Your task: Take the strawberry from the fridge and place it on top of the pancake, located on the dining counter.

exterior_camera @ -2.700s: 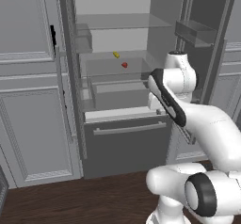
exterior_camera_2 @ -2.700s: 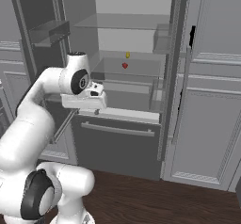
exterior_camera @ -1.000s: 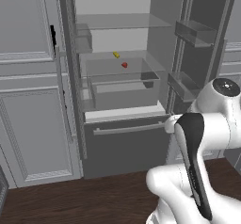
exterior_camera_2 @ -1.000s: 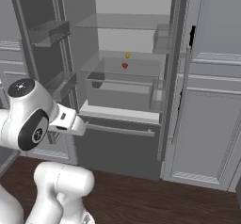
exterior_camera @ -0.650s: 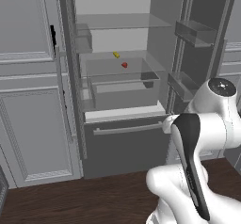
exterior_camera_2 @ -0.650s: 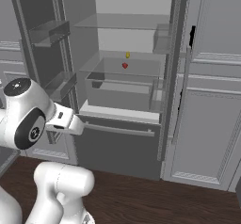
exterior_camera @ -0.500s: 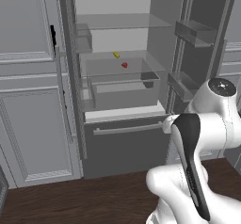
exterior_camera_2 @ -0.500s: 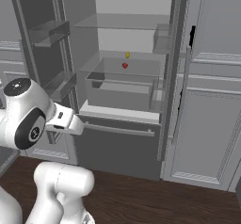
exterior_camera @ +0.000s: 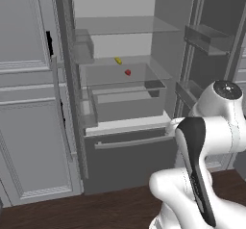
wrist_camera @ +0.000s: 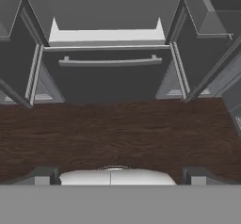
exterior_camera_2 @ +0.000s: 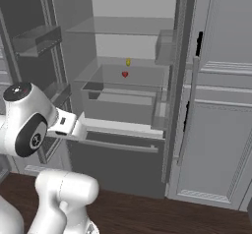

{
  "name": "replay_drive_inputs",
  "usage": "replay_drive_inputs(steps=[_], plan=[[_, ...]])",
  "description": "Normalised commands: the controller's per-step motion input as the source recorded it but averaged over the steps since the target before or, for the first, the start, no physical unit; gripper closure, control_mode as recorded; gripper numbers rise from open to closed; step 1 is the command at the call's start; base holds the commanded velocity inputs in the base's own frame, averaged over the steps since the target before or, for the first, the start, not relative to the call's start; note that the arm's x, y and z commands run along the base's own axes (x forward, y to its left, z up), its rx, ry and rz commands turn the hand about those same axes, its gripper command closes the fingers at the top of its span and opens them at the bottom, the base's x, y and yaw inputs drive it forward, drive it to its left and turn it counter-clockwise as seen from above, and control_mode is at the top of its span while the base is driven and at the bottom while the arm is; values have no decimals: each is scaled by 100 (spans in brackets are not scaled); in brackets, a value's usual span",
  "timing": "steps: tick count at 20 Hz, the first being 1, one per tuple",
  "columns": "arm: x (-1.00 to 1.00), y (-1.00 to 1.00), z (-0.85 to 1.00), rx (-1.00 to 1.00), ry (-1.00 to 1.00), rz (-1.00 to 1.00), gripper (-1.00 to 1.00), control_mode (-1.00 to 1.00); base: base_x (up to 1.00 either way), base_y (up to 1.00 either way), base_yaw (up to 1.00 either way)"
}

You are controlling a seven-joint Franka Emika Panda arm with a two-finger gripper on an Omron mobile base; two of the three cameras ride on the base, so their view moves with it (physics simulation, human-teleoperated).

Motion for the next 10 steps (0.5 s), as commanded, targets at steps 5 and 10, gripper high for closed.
replay_drive_inputs(steps=[5,10], plan=[[0,0,0,0,0,0,-100,100,81,-6,-18],[0,0,0,0,0,0,-100,100,64,13,-6]])
